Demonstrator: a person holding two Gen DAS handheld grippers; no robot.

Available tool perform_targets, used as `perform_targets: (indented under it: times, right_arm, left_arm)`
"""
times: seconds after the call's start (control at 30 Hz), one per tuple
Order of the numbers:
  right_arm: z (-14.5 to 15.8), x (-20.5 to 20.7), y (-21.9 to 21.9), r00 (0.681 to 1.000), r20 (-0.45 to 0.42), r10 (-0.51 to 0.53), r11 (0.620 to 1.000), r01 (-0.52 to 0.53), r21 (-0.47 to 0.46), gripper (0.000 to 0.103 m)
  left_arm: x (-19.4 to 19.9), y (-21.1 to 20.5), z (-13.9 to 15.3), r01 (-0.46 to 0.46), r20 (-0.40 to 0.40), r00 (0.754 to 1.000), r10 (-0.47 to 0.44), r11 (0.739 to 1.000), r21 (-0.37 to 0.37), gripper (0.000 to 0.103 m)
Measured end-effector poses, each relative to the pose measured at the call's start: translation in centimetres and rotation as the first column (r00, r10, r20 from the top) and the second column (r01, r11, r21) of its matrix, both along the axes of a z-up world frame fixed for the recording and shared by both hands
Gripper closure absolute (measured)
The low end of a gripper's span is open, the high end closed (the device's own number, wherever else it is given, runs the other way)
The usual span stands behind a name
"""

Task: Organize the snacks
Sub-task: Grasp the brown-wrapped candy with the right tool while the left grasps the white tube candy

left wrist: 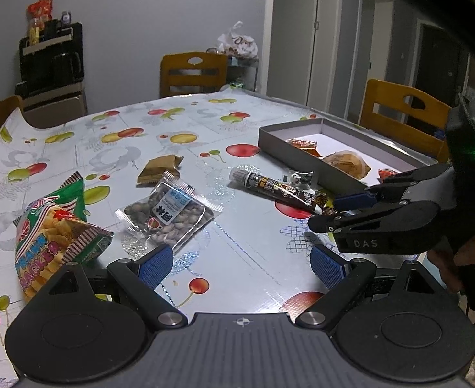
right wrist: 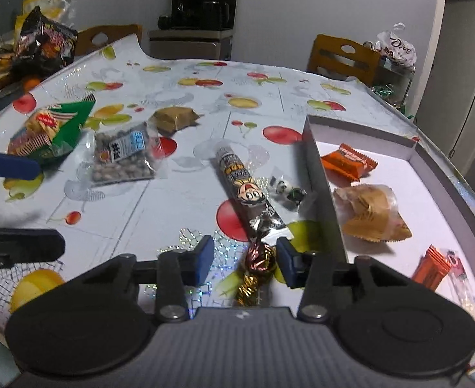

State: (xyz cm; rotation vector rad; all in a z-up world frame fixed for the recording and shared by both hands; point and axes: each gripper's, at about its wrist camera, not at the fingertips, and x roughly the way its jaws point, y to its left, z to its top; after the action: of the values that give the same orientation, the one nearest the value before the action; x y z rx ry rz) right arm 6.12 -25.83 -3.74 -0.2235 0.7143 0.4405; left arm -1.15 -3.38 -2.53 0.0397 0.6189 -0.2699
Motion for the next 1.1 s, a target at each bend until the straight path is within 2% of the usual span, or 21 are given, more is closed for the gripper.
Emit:
perform_targets:
  times: [0.17,0.3,0.53,0.73,0.9,1.03,1.1]
  right_arm:
    - [-0.5,0.0,-0.1,0.999,-0.021,0.029,0.999,-0.028,0.022,0.075]
    - [-0.5,-0.8,-0.3,0.996,-0.034,0.083,0.994,-0.08,0.078,0.079]
    - [-0.7,-2.2,-1.0,0.992,-0.013,0.128,0.987,-0.126,0.096,0.08]
    - [-0.8,-3.3,-1.7,0.988,-0.001,0.153,0.983,-0.152,0.102,0.08]
    - [-0.8,-3.8,-2.2,0.987,0.002,0.162,0.981,-0.161,0.109,0.08]
    - [-0.9,-4.2,-2.8,0.986,0.006,0.169,0.979,-0.169,0.118,0.08]
    - [-0.9,-4.3,-3.0,0.985,0.008,0.17,0.978,-0.17,0.12,0.08]
  left_arm:
    - [0.1,-0.7,0.1,0.015,0.004,1.0,-0.015,1.0,0.005,0.011]
    - [0.6,-1.3,0.2,0.015,0.006,1.0,-0.015,1.0,0.01,0.011]
    - [3.9,-3.2,1.0,-0.055,0.017,0.998,0.054,0.997,0.045,0.011]
    - [7.2,-5.5,0.3,-0.102,0.035,0.994,0.101,0.994,0.036,0.012]
    - [10.2,-7.3,-1.0,-0.128,0.008,0.992,0.128,0.99,0.055,0.021]
    - [12.2,-7.4,-1.9,-0.139,-0.061,0.988,0.139,0.99,-0.003,0.027]
    - [13.0,-7.6,-2.3,-0.156,-0.088,0.984,0.155,0.988,-0.008,0.035]
